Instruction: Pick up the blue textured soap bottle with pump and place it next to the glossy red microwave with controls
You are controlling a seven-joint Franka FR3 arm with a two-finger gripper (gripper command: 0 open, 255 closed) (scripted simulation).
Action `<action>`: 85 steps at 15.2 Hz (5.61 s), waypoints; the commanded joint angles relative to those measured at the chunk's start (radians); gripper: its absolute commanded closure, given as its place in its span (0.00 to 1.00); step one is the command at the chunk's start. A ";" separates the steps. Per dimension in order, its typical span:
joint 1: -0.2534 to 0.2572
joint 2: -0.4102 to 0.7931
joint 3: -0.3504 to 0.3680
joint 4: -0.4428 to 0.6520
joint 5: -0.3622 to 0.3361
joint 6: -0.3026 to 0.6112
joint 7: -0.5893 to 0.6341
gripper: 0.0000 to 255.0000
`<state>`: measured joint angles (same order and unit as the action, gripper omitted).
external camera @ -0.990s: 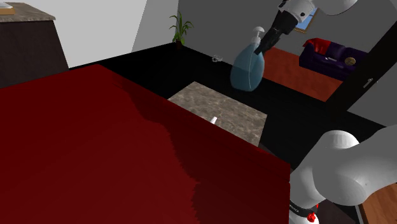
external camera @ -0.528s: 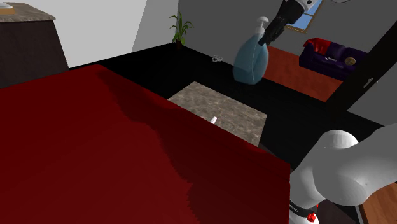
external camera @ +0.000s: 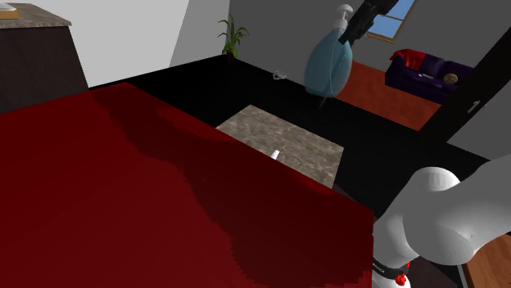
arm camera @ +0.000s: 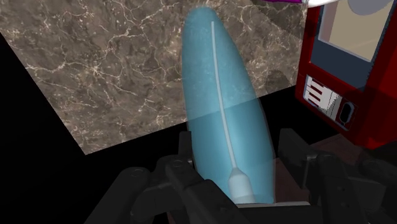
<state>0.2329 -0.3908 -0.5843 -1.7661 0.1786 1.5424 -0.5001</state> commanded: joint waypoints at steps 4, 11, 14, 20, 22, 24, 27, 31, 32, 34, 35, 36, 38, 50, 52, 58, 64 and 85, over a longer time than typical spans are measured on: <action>0.010 0.029 -0.009 0.094 0.014 -0.067 0.011 1.00; 0.026 0.093 -0.037 0.251 0.047 -0.170 0.018 1.00; 0.032 0.127 -0.055 0.327 0.067 -0.218 0.019 1.00; 0.063 0.105 0.053 0.279 0.059 -0.152 0.146 1.00; 0.077 0.105 0.090 0.268 0.060 -0.127 0.192 1.00; 0.092 0.111 0.125 0.263 0.062 -0.104 0.237 1.00; 0.114 0.129 0.173 0.265 0.067 -0.071 0.301 1.00; 0.146 0.169 0.230 0.288 0.074 -0.033 0.382 1.00; 0.154 0.182 0.243 0.298 0.076 -0.025 0.401 1.00; 0.170 0.210 0.267 0.321 0.080 -0.010 0.439 1.00; 0.178 0.227 0.279 0.335 0.081 -0.003 0.458 1.00; 0.186 0.244 0.290 0.351 0.083 0.003 0.477 1.00; 0.202 0.281 0.311 0.388 0.085 0.013 0.514 1.00; 0.291 0.672 0.402 0.883 0.106 -0.043 0.739 1.00; 0.302 0.632 0.402 0.792 0.095 0.008 0.731 1.00; 0.323 0.550 0.405 0.585 0.075 0.133 0.713 1.00; 0.334 0.497 0.409 0.429 0.066 0.236 0.698 1.00; 0.348 0.425 0.418 0.052 0.073 0.538 0.642 1.00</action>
<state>0.5798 0.0371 -0.1665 -1.6957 0.2505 2.0640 0.1449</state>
